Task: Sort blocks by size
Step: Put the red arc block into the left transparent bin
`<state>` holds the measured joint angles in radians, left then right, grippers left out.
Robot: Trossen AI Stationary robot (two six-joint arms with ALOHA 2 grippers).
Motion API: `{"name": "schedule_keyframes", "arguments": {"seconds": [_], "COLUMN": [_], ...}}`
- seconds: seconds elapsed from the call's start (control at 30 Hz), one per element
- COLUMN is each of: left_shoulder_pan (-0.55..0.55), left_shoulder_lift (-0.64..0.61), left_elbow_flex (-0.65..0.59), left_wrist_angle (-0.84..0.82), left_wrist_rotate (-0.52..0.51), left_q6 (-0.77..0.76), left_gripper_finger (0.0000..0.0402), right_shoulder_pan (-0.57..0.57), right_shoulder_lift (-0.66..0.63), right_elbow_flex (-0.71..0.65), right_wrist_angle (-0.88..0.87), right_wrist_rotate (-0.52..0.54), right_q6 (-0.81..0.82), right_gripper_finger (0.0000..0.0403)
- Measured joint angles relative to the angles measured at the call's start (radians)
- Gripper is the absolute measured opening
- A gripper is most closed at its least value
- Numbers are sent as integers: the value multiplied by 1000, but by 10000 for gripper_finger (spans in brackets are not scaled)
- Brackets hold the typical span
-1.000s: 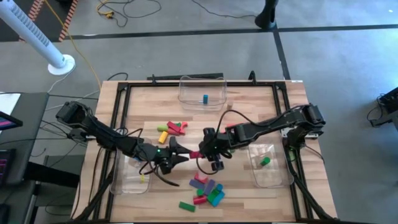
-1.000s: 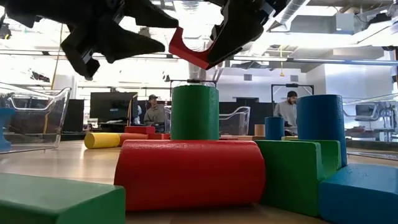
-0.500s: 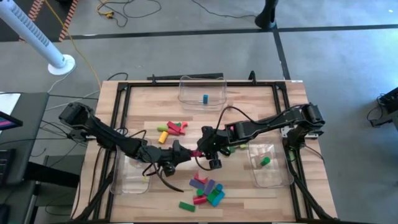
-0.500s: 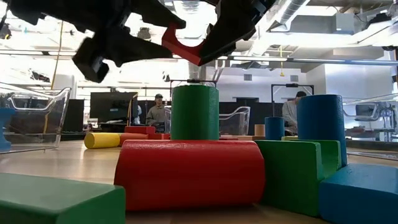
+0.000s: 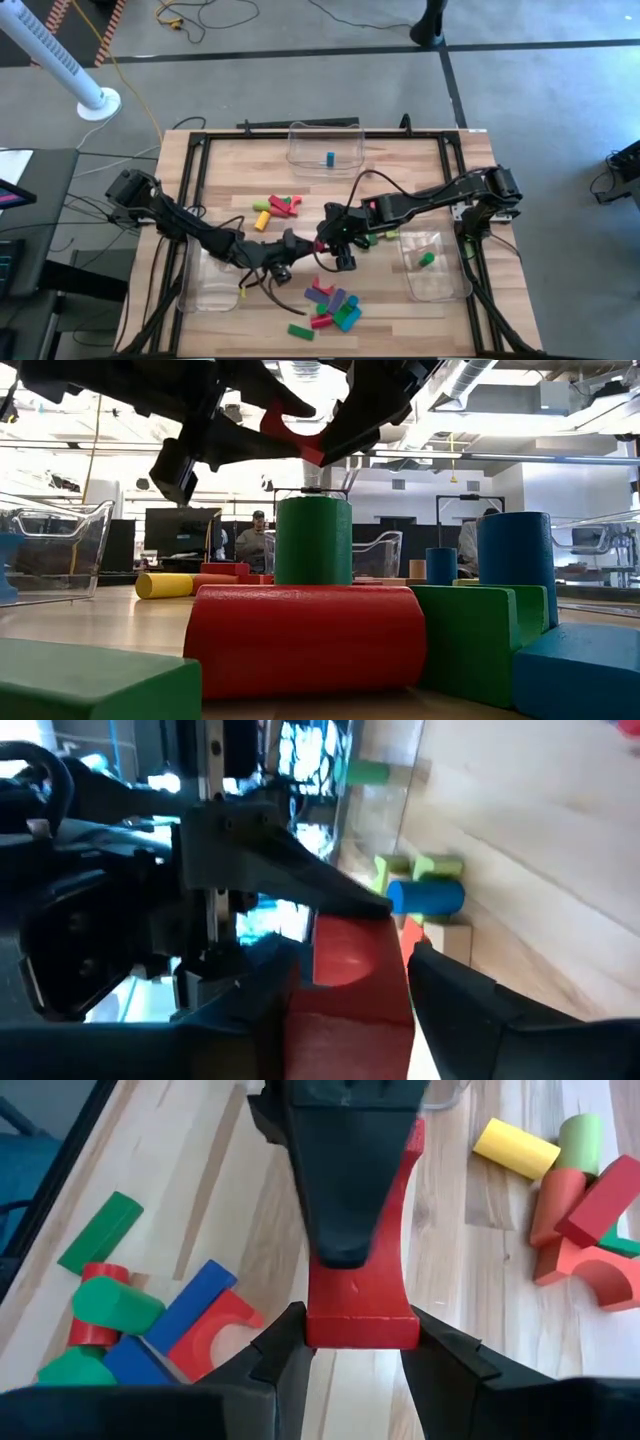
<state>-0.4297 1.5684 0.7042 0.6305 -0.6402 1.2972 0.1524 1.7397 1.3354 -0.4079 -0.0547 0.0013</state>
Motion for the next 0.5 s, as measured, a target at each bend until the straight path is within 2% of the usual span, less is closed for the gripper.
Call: {"name": "schedule_keyframes", "arguments": {"seconds": [0.23,0.5], "left_shoulder_pan": [-4,-4], "left_shoulder_lift": [-1,0], "left_elbow_flex": [16,16], "left_wrist_angle": [-91,-97], "left_wrist_rotate": [-20,-23], "left_q6": [-16,-30], "left_gripper_finger": [158,158], "right_shoulder_pan": [0,0], "right_shoulder_lift": [0,0], "right_elbow_flex": [0,0], "right_wrist_angle": [-19,-39], "right_wrist_rotate": [0,-1], "right_q6": [2,6], "right_gripper_finger": [166,166]}}
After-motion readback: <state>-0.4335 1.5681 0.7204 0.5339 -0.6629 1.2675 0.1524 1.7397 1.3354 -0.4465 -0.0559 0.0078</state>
